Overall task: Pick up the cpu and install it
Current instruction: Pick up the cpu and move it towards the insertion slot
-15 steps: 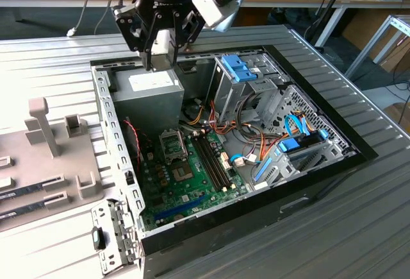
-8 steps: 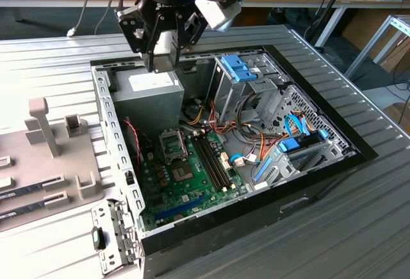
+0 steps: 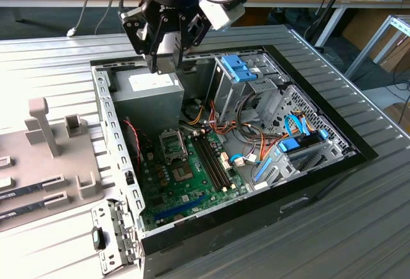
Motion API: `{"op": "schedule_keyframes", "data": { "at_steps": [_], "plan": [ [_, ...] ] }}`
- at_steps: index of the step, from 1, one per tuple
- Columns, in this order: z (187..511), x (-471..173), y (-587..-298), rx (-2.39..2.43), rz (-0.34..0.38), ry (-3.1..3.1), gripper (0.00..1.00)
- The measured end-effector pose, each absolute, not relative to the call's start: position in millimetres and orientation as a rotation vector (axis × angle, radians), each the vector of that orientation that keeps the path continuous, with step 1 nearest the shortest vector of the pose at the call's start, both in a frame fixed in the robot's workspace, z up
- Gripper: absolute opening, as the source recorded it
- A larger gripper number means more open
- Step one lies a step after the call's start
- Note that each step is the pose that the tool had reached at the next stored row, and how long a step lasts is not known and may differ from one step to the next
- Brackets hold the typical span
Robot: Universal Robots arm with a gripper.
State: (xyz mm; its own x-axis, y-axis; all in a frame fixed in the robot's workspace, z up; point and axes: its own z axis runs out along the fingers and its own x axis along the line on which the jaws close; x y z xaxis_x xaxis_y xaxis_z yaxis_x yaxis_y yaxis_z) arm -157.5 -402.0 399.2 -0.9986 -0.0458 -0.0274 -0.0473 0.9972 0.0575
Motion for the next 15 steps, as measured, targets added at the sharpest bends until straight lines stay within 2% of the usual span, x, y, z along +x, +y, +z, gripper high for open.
{"op": "schedule_keyframes", "data": {
  "at_steps": [15],
  "plan": [
    [397, -145, -407, -0.073, 0.09, 3.113, 0.47]
  ]
}}
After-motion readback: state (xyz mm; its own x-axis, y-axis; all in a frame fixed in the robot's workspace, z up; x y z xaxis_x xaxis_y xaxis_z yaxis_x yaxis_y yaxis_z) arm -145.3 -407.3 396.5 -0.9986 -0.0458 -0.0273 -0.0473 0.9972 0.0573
